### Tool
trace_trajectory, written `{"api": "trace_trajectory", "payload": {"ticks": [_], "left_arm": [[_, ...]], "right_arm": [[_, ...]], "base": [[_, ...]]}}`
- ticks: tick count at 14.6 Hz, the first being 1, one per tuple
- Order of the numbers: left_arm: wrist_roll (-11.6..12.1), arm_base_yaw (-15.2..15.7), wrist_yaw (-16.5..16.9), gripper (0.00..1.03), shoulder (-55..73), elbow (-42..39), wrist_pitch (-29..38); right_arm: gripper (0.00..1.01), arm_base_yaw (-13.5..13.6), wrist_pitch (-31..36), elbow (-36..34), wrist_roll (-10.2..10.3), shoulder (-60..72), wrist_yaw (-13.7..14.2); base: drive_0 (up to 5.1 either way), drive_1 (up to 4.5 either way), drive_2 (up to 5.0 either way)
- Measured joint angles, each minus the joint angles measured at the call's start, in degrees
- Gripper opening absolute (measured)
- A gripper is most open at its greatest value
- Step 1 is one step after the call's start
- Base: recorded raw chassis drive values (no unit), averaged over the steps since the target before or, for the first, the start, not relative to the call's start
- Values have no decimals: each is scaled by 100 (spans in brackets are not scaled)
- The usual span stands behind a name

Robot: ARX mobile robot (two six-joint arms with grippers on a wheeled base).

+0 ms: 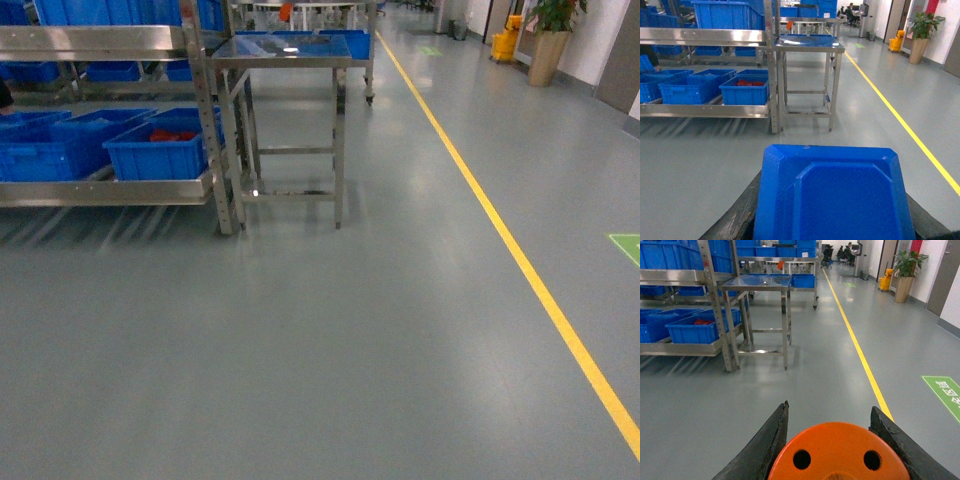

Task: Sort blue parts and orange caps into right shelf containers

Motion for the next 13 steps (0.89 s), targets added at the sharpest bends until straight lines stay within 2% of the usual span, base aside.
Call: {"api": "trace_trajectory", "payload": {"ticks": [13], "left_arm": [[0,11,-2,44,0,0,-20]], "right_arm": [[43,0,-4,0,0,0,0]], "base": [[0,423,-423]]}}
